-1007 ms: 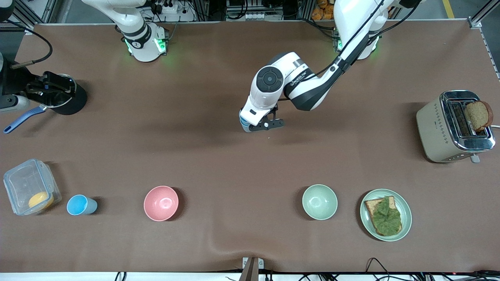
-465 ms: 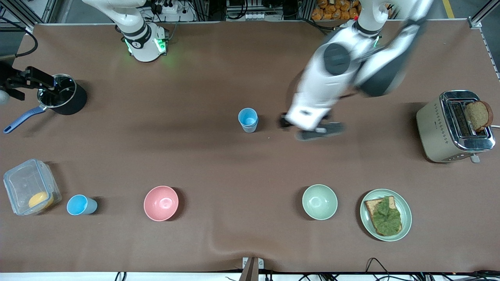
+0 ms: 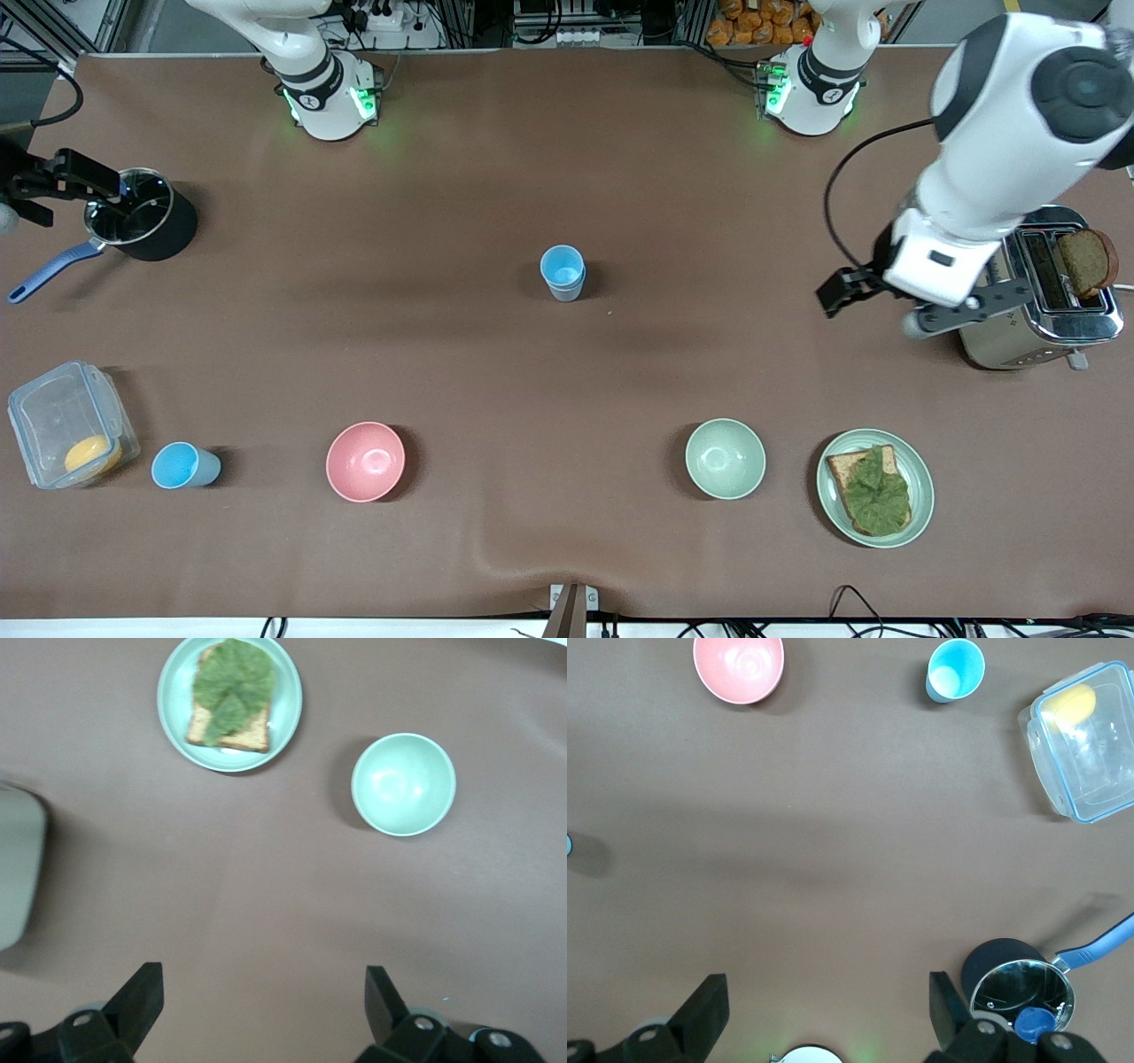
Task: Stack blue cups with both arms
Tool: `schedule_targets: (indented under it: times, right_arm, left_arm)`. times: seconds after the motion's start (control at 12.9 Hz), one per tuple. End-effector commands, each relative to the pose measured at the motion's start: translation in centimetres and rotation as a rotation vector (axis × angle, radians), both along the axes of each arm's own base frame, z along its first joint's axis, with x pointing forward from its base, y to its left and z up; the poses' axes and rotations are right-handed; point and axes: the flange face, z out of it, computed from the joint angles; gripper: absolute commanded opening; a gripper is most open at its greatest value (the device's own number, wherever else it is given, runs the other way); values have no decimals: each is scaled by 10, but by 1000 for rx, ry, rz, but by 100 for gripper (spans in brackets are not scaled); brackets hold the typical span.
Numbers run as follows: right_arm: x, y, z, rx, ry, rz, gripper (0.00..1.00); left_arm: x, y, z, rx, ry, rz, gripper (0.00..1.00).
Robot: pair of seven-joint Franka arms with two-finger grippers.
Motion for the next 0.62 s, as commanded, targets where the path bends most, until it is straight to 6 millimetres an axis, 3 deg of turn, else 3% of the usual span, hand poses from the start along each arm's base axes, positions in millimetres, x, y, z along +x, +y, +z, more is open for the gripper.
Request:
schedule_targets:
  times: [0.0,0.23,0.54]
  right_arm:
    - [0,-4,6,-13,2,9,100]
    - [-1,-4,12,-13,-2,9,100]
    - [-1,-4,14,-13,-3,9,100]
  left_arm:
    - [-13,26,28,28,-1,-75,100]
    - [-10,61,48,-1,2,-149,100]
    - [-22,82,65,5,35,-211,100]
